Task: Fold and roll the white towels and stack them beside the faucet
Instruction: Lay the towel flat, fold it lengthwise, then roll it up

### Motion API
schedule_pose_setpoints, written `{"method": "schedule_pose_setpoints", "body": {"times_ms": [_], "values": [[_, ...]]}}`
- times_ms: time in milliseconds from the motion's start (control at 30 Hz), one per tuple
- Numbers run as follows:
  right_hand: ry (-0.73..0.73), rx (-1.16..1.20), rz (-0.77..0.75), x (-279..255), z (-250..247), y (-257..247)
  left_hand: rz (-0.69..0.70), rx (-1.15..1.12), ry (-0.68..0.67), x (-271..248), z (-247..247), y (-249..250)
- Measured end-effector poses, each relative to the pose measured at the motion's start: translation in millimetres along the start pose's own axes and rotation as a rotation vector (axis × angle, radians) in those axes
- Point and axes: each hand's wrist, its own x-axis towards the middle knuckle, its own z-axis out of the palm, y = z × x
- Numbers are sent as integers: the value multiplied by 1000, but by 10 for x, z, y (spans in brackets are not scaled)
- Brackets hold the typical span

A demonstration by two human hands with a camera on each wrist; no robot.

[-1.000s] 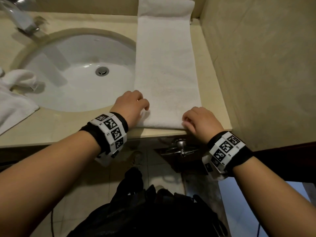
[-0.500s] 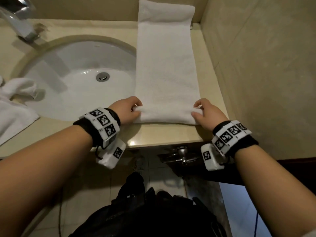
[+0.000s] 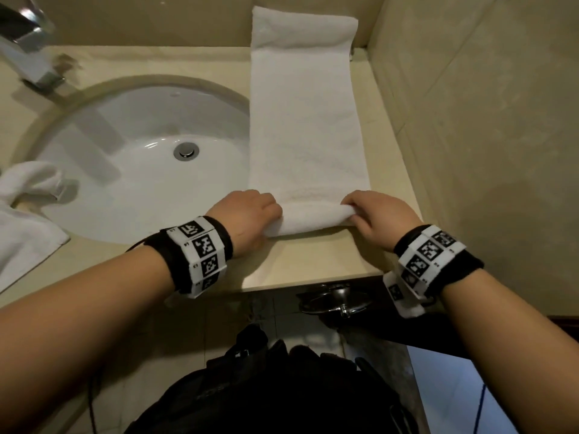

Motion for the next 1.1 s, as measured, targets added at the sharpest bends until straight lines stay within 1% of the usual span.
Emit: {"method": "schedule_pose_setpoints", "body": {"times_ms": [33,67,133,167,200,233,267,300,333,367,400,467,500,567,600,633,733,767,800,833,867,900,933,967,1000,1033,1100], "values": [[-32,42,43,52,-35,21,-7,-45,14,18,-36,-35],[-66,92,88,100,-58,36,-49,-143,27,46,-74,-70],[-95,170,192,223,-89,32,-184,-358,15,141,-162,-173],[-80,154,235,275,-92,19,-250,-445,1,195,-190,-238],[-41,62,239,328,-95,3,-303,-508,-12,259,-211,-312],[10,-71,211,358,-91,-14,-340,-541,-22,311,-215,-372],[63,-189,150,388,-89,-27,-360,-549,-30,368,-218,-436],[93,-262,62,394,-82,-38,-365,-542,-35,414,-212,-483],[85,-277,-17,395,-88,-54,-366,-533,-39,449,-205,-528],[47,-267,-71,398,-102,-67,-360,-521,-37,484,-208,-570],[-4,-261,-99,391,-104,-74,-351,-505,-28,498,-204,-591],[-114,-295,-119,395,-86,-92,-294,-433,34,522,-201,-602],[-128,-300,-125,405,-66,-100,-244,-382,76,529,-195,-584],[-105,-215,-84,445,-70,-110,-101,-280,140,532,-182,-528],[-100,-149,-51,480,-106,-110,-34,-230,146,522,-175,-502],[-126,-93,-19,517,-149,-102,10,-173,127,506,-165,-478],[-274,11,77,676,-265,-56,51,-4,46,477,-151,-464],[-283,38,119,724,-285,-51,54,9,44,485,-156,-479],[-248,50,151,751,-301,-48,41,-18,44,506,-171,-501],[-156,15,150,754,-308,-52,10,-85,39,537,-193,-520],[-23,-66,111,747,-303,-61,-34,-167,17,580,-221,-552],[72,-146,49,724,-287,-73,-78,-242,-12,624,-242,-585],[110,-203,-20,697,-266,-84,-117,-295,-50,674,-265,-613],[102,-231,-77,671,-238,-105,-146,-322,-92,714,-284,-637],[65,-233,-104,653,-201,-113,-165,-332,-133,749,-298,-658],[38,-211,-92,648,-174,-112,-170,-338,-162,777,-311,-667],[51,-140,-33,683,-160,-99,-178,-367,-200,804,-327,-668]]}}
